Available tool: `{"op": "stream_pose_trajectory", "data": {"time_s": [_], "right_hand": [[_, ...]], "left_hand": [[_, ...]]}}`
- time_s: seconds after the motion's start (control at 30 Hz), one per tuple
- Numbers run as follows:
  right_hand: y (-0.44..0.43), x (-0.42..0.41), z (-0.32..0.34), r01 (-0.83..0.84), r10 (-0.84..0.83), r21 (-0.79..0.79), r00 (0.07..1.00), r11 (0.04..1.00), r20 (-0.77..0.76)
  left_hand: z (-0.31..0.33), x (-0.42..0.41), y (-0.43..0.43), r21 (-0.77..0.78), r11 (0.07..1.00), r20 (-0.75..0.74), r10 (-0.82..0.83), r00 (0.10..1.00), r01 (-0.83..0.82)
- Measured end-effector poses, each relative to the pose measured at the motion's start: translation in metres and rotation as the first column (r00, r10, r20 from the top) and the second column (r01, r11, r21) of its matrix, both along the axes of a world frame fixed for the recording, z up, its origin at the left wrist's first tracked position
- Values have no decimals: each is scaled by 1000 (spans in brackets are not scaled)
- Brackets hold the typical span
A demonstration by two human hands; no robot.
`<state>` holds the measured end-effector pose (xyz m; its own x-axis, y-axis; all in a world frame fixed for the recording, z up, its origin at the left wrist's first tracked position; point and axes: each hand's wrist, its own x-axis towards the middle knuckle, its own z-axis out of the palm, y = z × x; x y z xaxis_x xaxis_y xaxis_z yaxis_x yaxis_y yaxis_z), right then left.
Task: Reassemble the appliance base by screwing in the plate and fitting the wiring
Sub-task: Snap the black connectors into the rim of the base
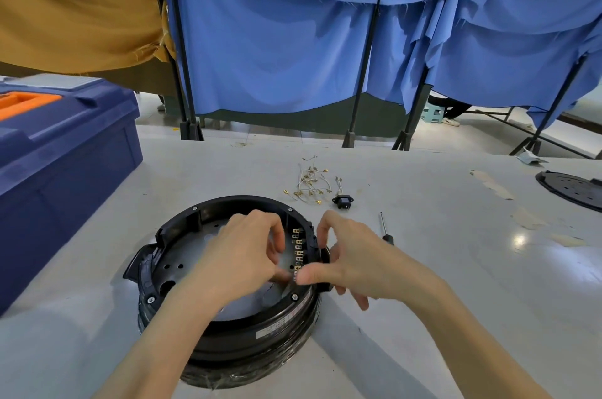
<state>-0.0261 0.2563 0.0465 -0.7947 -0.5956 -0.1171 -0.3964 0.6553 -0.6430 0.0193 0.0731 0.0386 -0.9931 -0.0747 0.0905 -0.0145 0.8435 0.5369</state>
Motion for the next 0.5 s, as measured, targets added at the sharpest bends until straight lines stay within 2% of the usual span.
{"op": "stream_pose_trajectory", "data": {"time_s": [0.1, 0.27, 0.4, 0.5], "right_hand": [[-12, 10, -6, -8, 8, -13, 999, 1000, -34], [-11, 6, -5, 40, -39, -62, 999, 997, 22], [-7, 0, -3, 76, -70, -76, 994, 994, 83], [-1, -8, -1, 150, -145, -99, 988, 984, 55]], "left_hand": [[1, -4, -12, -66, 993, -83, 88, 993, -93], [2, -20, -26, -129, 992, -126, -6, 992, -10], [3, -37, -29, -237, 965, -56, -126, 990, 110], [2, -47, -29, -258, 948, 18, -189, 982, 187]]}}
